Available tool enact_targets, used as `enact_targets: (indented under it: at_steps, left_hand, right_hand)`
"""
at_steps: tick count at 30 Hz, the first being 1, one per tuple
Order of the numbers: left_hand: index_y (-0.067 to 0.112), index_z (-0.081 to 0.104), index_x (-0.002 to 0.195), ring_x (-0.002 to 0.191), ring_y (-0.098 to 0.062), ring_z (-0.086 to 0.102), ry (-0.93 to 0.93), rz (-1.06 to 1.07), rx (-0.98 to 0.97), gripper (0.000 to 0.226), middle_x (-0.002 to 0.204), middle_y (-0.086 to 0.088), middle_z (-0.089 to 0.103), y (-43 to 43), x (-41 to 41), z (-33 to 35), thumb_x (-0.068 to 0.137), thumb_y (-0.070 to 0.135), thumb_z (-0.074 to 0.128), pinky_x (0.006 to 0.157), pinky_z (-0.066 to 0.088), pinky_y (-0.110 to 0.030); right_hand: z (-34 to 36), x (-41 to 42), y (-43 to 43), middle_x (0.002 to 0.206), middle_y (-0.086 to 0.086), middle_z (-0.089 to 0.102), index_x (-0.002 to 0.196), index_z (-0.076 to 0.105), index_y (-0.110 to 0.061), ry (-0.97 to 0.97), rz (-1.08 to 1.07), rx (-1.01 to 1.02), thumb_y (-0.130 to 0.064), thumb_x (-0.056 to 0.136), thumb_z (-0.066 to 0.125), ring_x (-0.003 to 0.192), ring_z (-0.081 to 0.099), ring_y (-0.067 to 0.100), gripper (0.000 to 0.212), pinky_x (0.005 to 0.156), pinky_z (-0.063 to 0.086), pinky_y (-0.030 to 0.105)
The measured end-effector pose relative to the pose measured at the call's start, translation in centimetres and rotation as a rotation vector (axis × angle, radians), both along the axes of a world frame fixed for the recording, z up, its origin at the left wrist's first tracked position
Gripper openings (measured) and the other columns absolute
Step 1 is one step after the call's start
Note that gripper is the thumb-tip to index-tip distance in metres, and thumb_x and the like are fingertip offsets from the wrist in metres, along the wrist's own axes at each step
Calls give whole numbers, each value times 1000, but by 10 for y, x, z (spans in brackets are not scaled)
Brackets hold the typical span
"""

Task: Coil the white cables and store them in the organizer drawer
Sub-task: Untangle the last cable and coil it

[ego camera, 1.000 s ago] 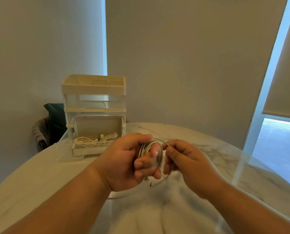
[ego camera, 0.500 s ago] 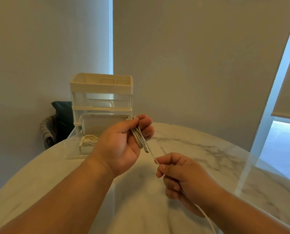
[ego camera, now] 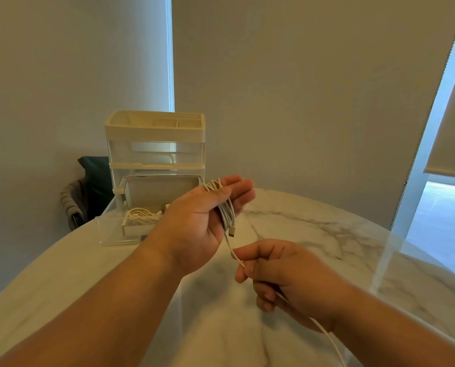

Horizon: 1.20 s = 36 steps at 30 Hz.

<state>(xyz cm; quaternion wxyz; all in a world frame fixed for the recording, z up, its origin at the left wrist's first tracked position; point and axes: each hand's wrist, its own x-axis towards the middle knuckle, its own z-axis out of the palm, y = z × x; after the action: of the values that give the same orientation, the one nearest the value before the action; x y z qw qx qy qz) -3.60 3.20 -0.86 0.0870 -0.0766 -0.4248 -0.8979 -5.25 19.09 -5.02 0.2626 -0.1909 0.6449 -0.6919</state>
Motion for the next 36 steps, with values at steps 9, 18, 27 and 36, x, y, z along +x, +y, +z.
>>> enact_targets:
  at_steps: [9, 18, 27, 36]
  left_hand:
    - [29, 66, 110, 98, 6, 66, 137, 265, -1087, 23, 102, 17, 74, 6, 5, -17, 100, 14, 52, 79, 51, -11]
    - [14, 61, 84, 67, -9, 60, 52, 122, -1222, 49, 70, 4, 66, 10, 8, -24, 105, 43, 27, 71, 49, -21]
    - [12, 66, 80, 60, -18, 53, -21, -78, -1206, 37, 66, -7, 61, 14, 10, -19, 100, 39, 50, 63, 47, -33]
    - [8, 59, 69, 41, -17, 36, -9, -427, -677, 26, 45, -2, 37, 9, 9, -17, 87, 23, 51, 64, 51, -35]
  right_hand:
    - [15, -1, 11, 84, 21, 68, 95, 70, -3, 13, 107, -109, 6, 93, 53, 44, 43, 14, 20, 48, 42, 29]
    - [24, -17, 28, 90, 28, 64, 86, 68, 2, -169, 255, -438, -45, 76, 61, 57, 50, 22, 48, 57, 47, 35]
    - [24, -24, 26, 75, 18, 65, 100, 61, -1, -5, -46, -331, -18, 99, 42, 48, 49, 19, 26, 48, 47, 32]
    - [1, -32, 21, 95, 22, 65, 104, 69, -6, 296, 94, -222, -31, 89, 65, 86, 60, 38, 29, 73, 46, 44]
